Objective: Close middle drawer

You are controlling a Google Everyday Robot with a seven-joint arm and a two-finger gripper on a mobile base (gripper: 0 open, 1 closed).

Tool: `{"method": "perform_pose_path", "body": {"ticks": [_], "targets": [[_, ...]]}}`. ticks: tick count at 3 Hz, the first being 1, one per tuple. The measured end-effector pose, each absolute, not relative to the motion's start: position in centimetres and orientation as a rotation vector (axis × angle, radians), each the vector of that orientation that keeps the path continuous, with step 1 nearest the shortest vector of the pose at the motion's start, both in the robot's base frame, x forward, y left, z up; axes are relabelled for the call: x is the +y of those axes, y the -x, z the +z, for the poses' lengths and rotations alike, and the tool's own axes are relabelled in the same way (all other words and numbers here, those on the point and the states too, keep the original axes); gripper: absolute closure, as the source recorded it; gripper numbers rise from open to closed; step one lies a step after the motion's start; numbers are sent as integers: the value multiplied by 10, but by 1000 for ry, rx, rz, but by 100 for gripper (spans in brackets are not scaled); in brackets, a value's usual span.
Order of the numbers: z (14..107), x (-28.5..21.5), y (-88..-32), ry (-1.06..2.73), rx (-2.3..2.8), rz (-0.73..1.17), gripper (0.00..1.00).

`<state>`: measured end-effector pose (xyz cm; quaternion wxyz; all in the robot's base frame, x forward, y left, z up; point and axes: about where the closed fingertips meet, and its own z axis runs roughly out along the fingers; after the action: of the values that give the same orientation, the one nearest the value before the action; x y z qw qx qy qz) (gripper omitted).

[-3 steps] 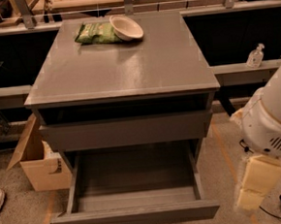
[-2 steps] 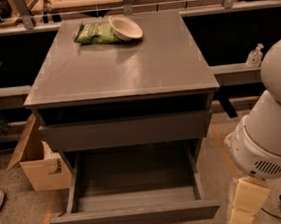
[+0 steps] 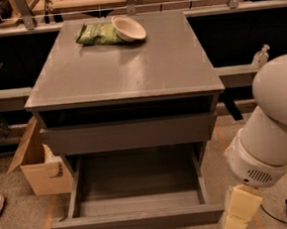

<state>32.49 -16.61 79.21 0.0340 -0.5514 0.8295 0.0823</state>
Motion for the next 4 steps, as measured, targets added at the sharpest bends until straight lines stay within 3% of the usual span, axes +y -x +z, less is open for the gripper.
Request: {"method": "perform_pose_path", "body": {"ticks": [3, 4], "targets": [[650, -154, -345, 1466, 2699, 593, 0], [613, -148, -353, 1382, 2741, 665, 18]]}}
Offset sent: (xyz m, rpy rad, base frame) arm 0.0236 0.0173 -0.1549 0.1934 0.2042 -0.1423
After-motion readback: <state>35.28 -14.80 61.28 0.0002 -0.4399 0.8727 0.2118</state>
